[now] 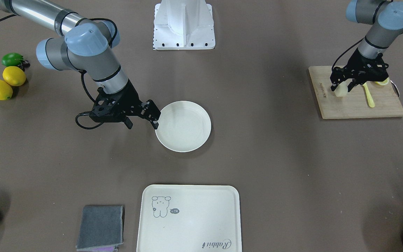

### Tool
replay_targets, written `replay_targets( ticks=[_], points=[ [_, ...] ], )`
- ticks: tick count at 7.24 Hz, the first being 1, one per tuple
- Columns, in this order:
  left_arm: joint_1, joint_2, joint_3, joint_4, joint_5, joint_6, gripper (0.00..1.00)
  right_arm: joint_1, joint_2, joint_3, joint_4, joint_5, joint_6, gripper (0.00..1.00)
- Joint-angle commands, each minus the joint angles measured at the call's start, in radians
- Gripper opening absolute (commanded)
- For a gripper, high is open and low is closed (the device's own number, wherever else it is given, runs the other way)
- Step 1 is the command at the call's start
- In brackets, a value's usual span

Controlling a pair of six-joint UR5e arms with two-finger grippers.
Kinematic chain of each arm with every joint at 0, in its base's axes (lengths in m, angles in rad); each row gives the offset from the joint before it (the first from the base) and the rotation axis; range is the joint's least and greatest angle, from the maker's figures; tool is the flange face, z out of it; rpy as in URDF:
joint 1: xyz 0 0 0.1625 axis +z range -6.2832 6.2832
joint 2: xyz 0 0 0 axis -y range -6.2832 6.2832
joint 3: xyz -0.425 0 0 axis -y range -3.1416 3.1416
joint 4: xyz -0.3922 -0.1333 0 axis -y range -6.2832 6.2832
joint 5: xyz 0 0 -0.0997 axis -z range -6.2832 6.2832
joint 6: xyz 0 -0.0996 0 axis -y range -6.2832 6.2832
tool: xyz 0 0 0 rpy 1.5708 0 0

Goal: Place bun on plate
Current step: 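Release the plate and lift the right gripper while the left gripper grasps the bun, then carry the bun with the left gripper toward the plate while the right arm withdraws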

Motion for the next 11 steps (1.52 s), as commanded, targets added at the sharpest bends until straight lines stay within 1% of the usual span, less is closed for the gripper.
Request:
replay_targets(
  ticks=[1,3,4,6,7,8,9,10,11],
  points=[
    [0.000,0.032,0.002,-0.058,-0.002,0.001,0.32,-0.002,-0.002,0.002,0.000,-0.002,0.004,1.00],
    [0.000,0.010,0.002,-0.055,-0.002,-0.002,0.25,0.000,-0.003,0.007,0.000,-0.001,0.004,1.00],
    [0.000,-0.043,0.009,-0.044,-0.004,-0.006,0.24,0.001,-0.002,0.009,0.000,0.001,0.004,1.00],
    [-0.008,-0.190,-0.001,0.100,-0.008,-0.006,0.23,0.009,-0.002,0.012,0.000,0.006,0.004,1.00],
    [-0.016,-0.286,-0.006,0.185,-0.010,-0.009,0.21,0.012,-0.002,0.018,0.000,0.007,0.002,1.00],
    [-0.023,-0.421,-0.012,0.324,-0.010,-0.050,0.14,0.013,-0.002,0.019,-0.002,0.007,0.002,1.00],
    [-0.017,-0.588,0.000,0.493,-0.007,-0.116,0.03,0.015,-0.003,0.019,-0.002,0.009,0.002,1.00],
    [0.004,-0.711,0.005,0.618,-0.001,-0.178,0.00,0.019,-0.003,0.018,-0.002,0.009,0.001,1.00],
    [0.068,-0.784,0.015,0.648,0.007,-0.260,0.00,0.024,-0.003,0.018,-0.003,0.009,-0.001,1.00]
  ],
)
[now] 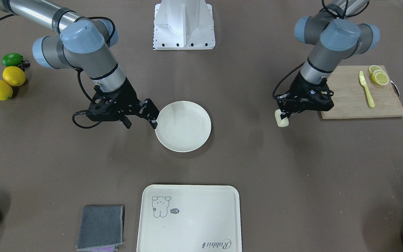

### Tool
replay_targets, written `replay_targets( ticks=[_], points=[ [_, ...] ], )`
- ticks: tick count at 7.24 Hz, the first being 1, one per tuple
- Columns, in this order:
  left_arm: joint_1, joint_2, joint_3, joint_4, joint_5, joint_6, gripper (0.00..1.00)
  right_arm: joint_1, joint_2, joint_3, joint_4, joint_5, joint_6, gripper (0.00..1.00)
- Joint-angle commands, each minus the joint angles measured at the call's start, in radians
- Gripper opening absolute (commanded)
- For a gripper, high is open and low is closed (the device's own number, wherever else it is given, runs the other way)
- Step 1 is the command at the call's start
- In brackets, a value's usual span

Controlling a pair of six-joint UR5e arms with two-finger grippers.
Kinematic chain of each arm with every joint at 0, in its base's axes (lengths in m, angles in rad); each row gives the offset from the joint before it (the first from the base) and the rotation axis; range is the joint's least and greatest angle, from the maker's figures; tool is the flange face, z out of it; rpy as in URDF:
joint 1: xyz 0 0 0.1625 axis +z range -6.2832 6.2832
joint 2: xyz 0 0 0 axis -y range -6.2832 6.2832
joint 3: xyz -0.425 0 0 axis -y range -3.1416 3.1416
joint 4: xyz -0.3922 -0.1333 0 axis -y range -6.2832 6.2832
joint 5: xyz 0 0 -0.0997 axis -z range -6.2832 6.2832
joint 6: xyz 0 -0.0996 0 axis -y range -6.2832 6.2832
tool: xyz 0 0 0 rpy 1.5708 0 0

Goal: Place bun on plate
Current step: 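Carry the bun with the left gripper toward the plate while the right arm withdraws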

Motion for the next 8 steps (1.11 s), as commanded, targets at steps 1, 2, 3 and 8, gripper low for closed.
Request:
replay_targets(
  ticks=[1,2,3,8],
  points=[
    [0.102,-0.178,0.039,0.091,0.067,-0.144,0.00,0.022,0.000,-0.002,-0.003,0.017,-0.006,1.00],
    [0.168,-0.249,0.075,0.093,0.136,-0.202,0.00,0.089,-0.005,0.001,-0.025,0.120,-0.023,1.00],
    [0.179,-0.319,0.136,0.093,0.144,-0.245,0.00,0.164,-0.031,0.007,-0.035,0.226,-0.108,1.00],
    [0.290,-0.507,0.354,0.078,0.311,-0.310,0.00,0.425,-0.248,0.036,-0.036,0.459,-0.420,1.00]
  ],
)
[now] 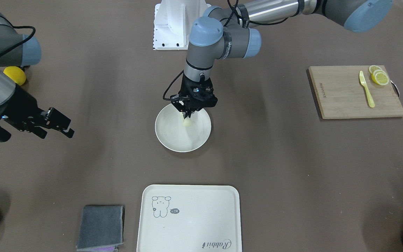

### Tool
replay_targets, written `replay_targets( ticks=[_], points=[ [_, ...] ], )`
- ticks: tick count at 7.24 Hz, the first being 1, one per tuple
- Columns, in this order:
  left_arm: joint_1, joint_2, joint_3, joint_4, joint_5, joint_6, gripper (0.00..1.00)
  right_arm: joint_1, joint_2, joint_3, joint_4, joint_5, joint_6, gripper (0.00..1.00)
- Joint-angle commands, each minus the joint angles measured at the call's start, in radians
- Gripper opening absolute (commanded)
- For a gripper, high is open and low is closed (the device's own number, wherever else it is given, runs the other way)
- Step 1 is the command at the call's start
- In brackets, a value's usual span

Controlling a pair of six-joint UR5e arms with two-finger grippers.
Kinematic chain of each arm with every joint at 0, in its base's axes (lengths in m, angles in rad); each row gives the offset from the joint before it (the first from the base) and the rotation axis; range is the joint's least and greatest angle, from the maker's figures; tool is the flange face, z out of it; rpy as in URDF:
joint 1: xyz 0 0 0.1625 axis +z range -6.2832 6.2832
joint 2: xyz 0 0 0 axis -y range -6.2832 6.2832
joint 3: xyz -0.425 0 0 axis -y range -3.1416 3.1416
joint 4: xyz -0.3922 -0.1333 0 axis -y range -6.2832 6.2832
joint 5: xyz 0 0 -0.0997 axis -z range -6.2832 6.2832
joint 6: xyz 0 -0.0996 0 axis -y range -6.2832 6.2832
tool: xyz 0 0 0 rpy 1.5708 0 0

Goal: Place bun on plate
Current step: 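Lower the bun onto the white plate and open the left gripper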

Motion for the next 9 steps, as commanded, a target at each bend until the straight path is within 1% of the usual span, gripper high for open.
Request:
replay_targets(
  ticks=[1,2,3,5,6,7,8,9],
  points=[
    [0.033,-0.020,0.055,-0.008,0.060,-0.008,0.00,0.066,-0.067,0.000,-0.002,0.039,-0.117,1.00],
    [0.035,-0.020,0.056,-0.019,0.063,-0.008,0.35,0.089,-0.081,0.002,-0.002,0.061,-0.131,1.00],
    [0.035,-0.019,0.055,-0.017,0.063,-0.007,0.97,0.104,-0.095,0.003,0.000,0.073,-0.140,1.00],
    [0.035,-0.011,0.042,-0.013,0.064,-0.005,0.98,0.120,-0.104,0.000,-0.004,0.076,-0.152,1.00],
    [0.028,0.009,0.008,-0.003,0.064,0.007,0.98,0.126,-0.104,0.003,-0.031,0.079,-0.157,1.00],
    [0.006,0.070,-0.072,0.000,0.058,0.071,0.98,0.131,-0.110,0.009,-0.060,0.078,-0.187,1.00],
    [-0.026,0.117,-0.124,0.009,0.055,0.149,0.98,0.138,-0.139,0.031,-0.094,0.078,-0.244,1.00],
    [-0.061,0.119,-0.132,0.041,0.054,0.154,0.98,0.152,-0.180,0.061,-0.123,0.078,-0.298,1.00]
  ],
)
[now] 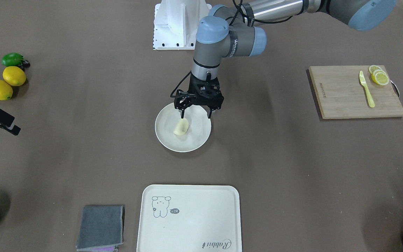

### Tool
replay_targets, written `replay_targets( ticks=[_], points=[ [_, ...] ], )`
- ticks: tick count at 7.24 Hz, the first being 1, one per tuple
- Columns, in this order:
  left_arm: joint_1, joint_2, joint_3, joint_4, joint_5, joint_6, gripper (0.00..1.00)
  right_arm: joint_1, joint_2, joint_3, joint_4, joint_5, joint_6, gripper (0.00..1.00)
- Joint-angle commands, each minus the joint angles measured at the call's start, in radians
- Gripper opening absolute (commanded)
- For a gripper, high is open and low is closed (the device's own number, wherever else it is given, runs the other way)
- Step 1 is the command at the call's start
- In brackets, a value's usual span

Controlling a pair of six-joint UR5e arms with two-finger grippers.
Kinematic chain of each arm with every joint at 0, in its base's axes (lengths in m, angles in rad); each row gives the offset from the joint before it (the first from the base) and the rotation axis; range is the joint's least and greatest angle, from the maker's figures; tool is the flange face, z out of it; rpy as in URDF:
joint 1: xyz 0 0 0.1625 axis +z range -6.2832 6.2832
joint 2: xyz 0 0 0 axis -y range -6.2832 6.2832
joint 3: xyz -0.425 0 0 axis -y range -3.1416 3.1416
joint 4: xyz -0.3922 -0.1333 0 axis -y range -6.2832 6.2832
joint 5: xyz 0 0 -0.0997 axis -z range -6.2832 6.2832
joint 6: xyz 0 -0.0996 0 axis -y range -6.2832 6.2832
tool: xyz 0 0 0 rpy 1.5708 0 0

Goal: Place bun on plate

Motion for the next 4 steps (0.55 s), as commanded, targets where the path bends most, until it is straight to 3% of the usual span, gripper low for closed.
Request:
replay_targets(
  ticks=[1,3,4],
  points=[
    [-0.073,0.043,-0.054,0.032,-0.001,0.044,0.98,0.028,-0.087,0.059,-0.080,-0.003,-0.138,1.00],
    [-0.181,0.085,-0.159,0.082,-0.055,0.136,0.98,0.094,-0.143,0.110,-0.202,-0.005,-0.319,1.00],
    [-0.273,0.159,-0.228,0.088,-0.175,0.142,0.98,0.137,-0.149,0.119,-0.318,-0.018,-0.473,1.00]
  ],
)
